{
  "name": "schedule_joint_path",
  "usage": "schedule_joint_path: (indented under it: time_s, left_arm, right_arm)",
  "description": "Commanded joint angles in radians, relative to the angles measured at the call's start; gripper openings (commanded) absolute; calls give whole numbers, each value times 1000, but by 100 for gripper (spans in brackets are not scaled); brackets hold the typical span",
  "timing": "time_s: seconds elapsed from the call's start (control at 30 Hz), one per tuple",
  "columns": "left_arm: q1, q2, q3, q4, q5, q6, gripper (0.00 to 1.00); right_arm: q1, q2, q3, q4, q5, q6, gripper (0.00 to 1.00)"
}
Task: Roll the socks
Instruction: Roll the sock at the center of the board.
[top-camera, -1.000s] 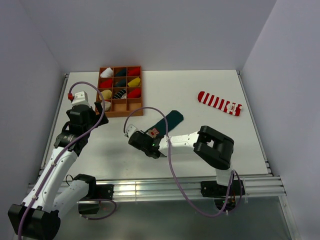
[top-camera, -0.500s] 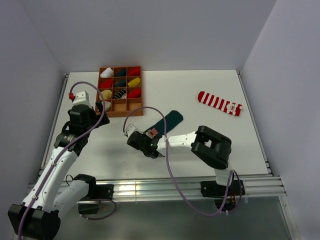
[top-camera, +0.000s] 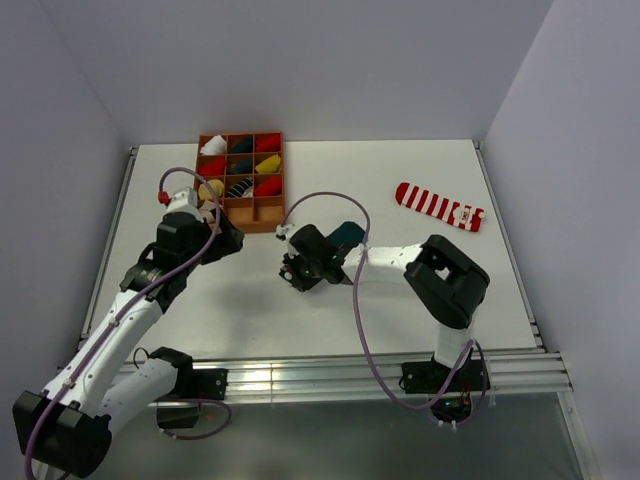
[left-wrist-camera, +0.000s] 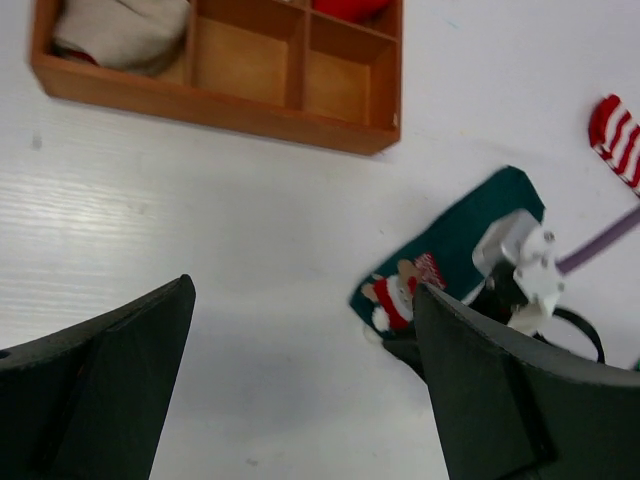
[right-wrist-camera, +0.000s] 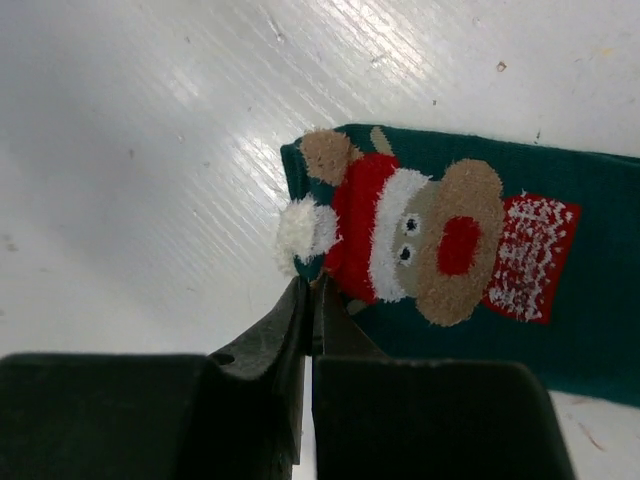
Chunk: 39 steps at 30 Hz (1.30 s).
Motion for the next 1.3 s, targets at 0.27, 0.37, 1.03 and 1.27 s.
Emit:
schedule_joint_path:
  time_s: [0.27, 0.37, 1.03, 1.27]
  left_arm:
    - [-164, 128, -115, 197, 33, -214, 91]
    - [-190, 151, -146, 232, 37, -246, 87]
    - [-253, 464, -171, 443, 76, -400, 30]
    - [-262, 590, -146, 409, 52, -388, 22]
  right_arm:
    - [-213, 80, -136, 327, -593, 317, 0]
    - [-254, 127, -162, 447, -694, 401, 0]
    - [-300, 143, -206, 441, -658, 411, 0]
    - [-299, 134, -211, 444, -655, 411, 0]
